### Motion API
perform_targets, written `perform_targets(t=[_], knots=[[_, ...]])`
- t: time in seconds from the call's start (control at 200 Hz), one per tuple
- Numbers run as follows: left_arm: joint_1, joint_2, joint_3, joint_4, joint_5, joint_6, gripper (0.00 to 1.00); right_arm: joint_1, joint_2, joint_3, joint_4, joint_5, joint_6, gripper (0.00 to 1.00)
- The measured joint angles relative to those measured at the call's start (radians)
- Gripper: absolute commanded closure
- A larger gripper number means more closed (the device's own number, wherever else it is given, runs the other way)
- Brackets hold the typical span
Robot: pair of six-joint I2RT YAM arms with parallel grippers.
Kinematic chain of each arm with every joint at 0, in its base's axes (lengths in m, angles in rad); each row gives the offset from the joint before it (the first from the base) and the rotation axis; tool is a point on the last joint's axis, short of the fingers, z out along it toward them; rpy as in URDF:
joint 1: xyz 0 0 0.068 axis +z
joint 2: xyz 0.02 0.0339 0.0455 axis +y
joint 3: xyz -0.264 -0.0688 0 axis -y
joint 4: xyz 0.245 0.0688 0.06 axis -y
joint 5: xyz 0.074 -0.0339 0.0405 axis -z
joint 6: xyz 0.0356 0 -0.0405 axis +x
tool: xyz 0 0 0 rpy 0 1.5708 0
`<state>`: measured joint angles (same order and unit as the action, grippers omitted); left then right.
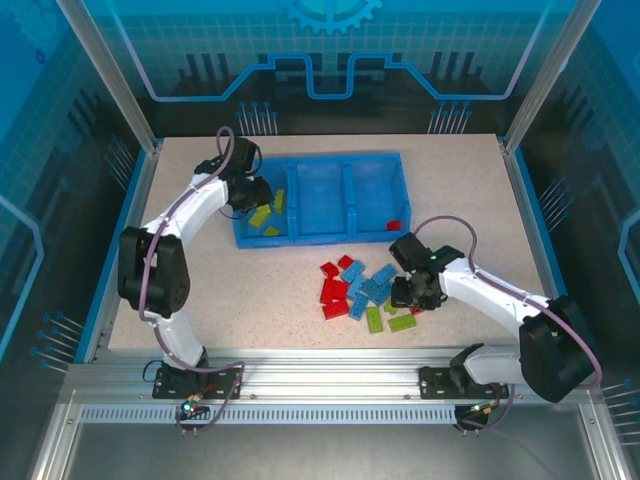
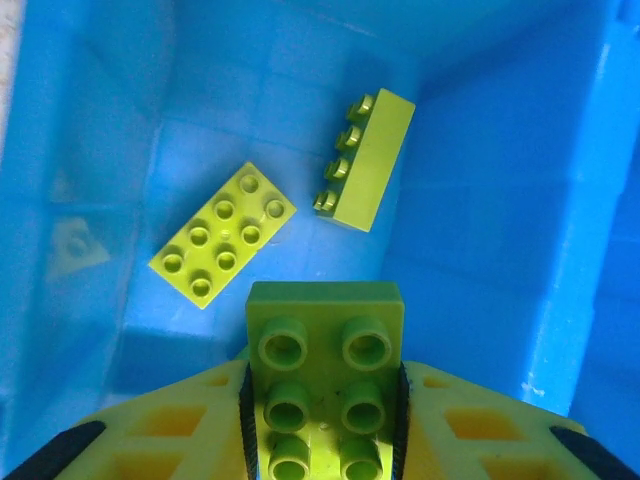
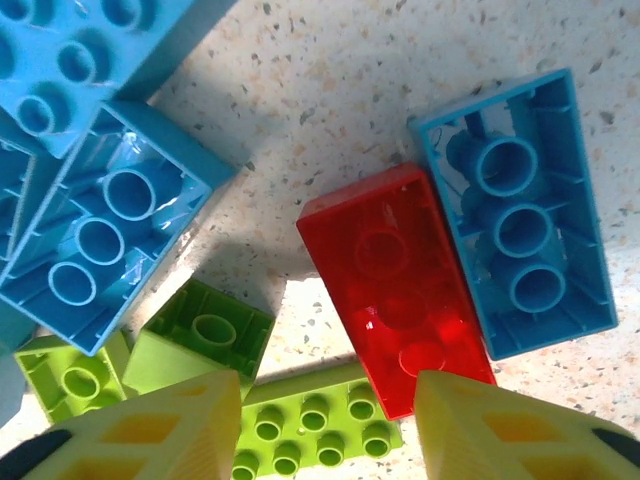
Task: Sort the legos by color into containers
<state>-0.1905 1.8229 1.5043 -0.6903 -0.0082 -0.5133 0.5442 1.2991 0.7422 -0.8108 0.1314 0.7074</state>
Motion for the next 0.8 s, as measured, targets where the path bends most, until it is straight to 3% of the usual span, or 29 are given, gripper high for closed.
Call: perform_targets(t=[0.235, 0.32, 0.38, 0.68, 0.795], knots=[[0.000, 0.049, 0.041, -0.005, 0.034, 0.000, 0.61, 0.034, 0.059, 0.037, -0.019, 0.048, 0.024, 0.54], [0.000, 0.054, 0.042, -0.005, 0.043, 0.000, 0.58, 0.050, 0.056, 0.038, -0.040, 0.067, 0.045, 0.48], [0.000, 0.056, 0.042, -0.004, 0.048, 0.000, 0.55, 0.058, 0.048, 0.038, -0.061, 0.076, 0.063, 0.43], [0.000, 0.058, 0.042, -0.003, 0.064, 0.009, 0.47, 0.064, -0.078, -0.026, -0.112, 0.104, 0.158, 0.43], [0.000, 0.058, 0.040, -0.002, 0.069, 0.023, 0.36, 0.043, -0.108, -0.046, -0.103, 0.101, 0.159, 0.43]])
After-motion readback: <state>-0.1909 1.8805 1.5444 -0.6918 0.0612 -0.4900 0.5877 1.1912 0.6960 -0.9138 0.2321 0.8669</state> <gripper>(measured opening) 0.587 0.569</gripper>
